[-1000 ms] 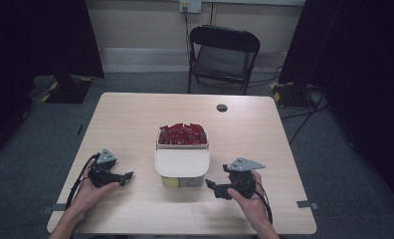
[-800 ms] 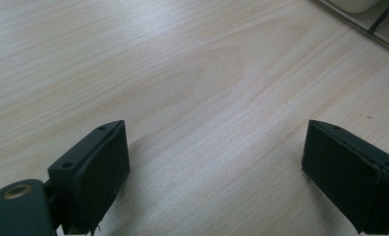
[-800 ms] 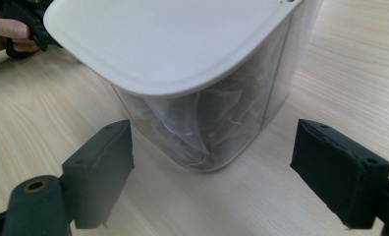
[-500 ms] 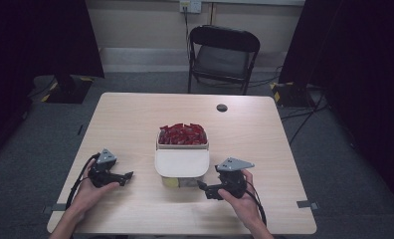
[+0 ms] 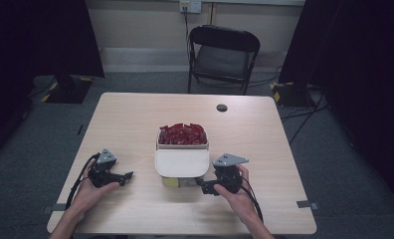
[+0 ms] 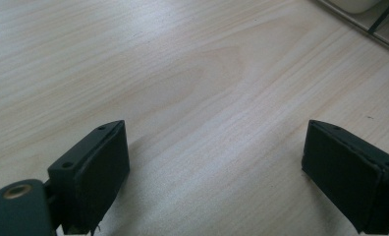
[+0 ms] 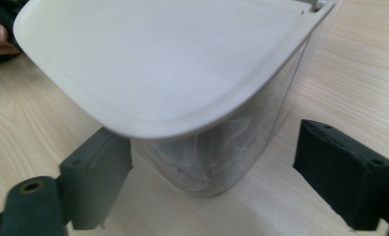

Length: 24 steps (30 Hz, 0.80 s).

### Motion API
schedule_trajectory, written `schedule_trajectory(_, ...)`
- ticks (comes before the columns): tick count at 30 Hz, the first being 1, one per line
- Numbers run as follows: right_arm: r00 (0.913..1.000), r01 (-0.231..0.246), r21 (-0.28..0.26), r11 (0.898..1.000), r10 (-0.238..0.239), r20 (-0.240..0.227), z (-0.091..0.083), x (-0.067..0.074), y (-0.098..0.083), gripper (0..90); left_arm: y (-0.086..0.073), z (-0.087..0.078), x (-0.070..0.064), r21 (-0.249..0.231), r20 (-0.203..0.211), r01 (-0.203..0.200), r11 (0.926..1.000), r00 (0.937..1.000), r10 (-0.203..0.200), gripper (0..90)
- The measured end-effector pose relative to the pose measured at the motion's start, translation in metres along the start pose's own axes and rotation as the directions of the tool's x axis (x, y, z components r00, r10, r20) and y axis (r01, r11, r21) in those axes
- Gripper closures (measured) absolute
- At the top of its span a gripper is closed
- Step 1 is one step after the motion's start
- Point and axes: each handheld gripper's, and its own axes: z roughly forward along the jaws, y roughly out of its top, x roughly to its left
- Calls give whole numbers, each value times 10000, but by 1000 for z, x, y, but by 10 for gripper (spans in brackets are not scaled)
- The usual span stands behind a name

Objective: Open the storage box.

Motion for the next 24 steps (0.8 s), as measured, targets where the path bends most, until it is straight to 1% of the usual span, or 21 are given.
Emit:
schedule_trajectory(3,9999,-37,-20,10000,36,-163,2,-1,3,100,0,0,0,1,-4,-7,10000,10000,7,101)
schedule_trajectory(6,9999,7,-50,10000,-7,-135,3,0,3,92,0,0,0,-10,6,3,10000,10000,-3,100)
schedule_trajectory(8,9999,-74,-75,9999,72,-140,3,-1,3,83,0,0,0,-24,8,-11,10000,10000,11,101)
schedule_trajectory(16,9999,-134,-93,9999,133,-101,3,0,3,84,0,0,0,-23,5,-15,10000,10000,15,101)
schedule_trajectory(24,9999,-89,-245,9997,85,-142,-1,1,6,85,0,0,0,-3,-1,-13,10000,10000,13,100)
